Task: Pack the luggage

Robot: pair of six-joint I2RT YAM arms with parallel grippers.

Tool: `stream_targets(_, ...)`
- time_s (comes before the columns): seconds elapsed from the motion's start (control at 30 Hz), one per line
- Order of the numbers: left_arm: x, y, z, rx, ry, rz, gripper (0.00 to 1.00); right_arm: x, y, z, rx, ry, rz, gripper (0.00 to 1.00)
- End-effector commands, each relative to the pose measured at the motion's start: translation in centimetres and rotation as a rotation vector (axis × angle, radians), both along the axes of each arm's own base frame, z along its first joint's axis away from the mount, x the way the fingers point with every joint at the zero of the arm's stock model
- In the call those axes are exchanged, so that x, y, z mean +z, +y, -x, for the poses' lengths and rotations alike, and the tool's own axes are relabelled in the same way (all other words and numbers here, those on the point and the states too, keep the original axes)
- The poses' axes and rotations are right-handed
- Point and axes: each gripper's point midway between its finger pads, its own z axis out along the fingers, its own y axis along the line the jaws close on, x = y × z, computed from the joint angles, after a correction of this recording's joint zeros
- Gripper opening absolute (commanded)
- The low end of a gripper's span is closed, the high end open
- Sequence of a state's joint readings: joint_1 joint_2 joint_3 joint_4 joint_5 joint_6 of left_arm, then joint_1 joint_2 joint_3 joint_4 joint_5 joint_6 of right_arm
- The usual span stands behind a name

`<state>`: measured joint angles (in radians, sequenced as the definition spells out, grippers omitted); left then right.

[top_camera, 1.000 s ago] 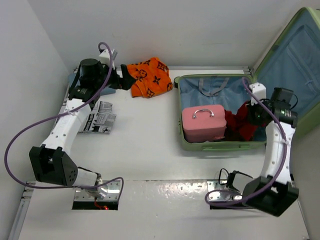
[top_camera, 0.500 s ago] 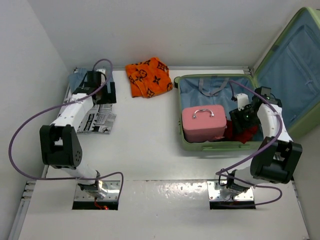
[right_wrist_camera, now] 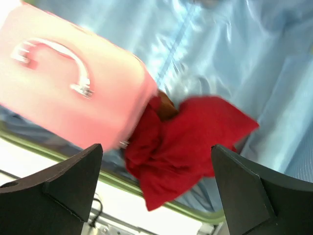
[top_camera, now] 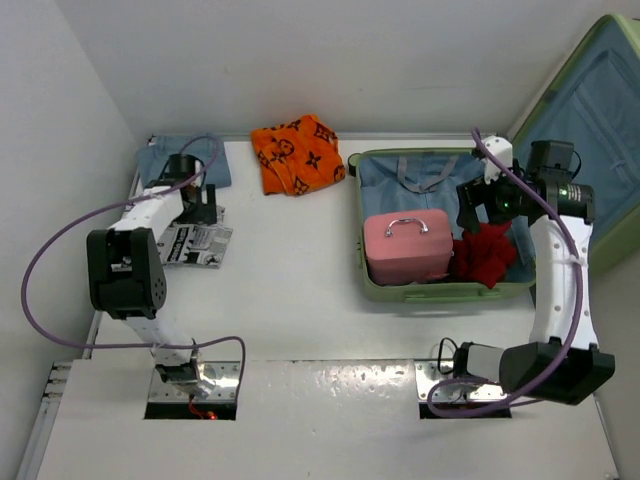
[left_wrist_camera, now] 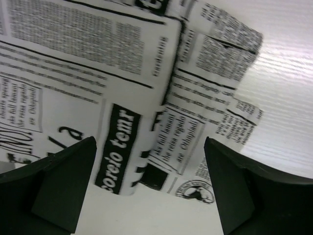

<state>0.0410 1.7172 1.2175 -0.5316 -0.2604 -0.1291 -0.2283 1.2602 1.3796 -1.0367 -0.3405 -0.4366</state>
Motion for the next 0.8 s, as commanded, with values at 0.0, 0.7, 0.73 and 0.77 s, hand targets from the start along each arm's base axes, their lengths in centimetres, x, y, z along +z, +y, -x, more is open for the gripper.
stream_targets(0.0, 3.5, 1.1, -1.6, -0.035, -0.099, 0.008, 0.97, 2.3, 3.0, -0.1, 0.056, -0.051, -0.103, 0.91)
stream_targets(0.7, -6.8, -0.5, -2.1, -0.066, 0.09, 0.071, 0.0, 3.3, 6.5, -1.0, 0.137, -0.087, -0.131, 0.91)
stream_targets(0.73, -6.9, -0.8, -2.2, -0.075, 0.089, 0.088, 0.0, 3.3, 6.5, -1.0, 0.137, -0.089, -0.133, 0.91)
stream_targets(0.77, -7.2, -1.8, -1.9, -0.099, 0.099, 0.108, 0.0, 3.5, 6.6, -1.0, 0.139, -0.097, -0.132, 0.91)
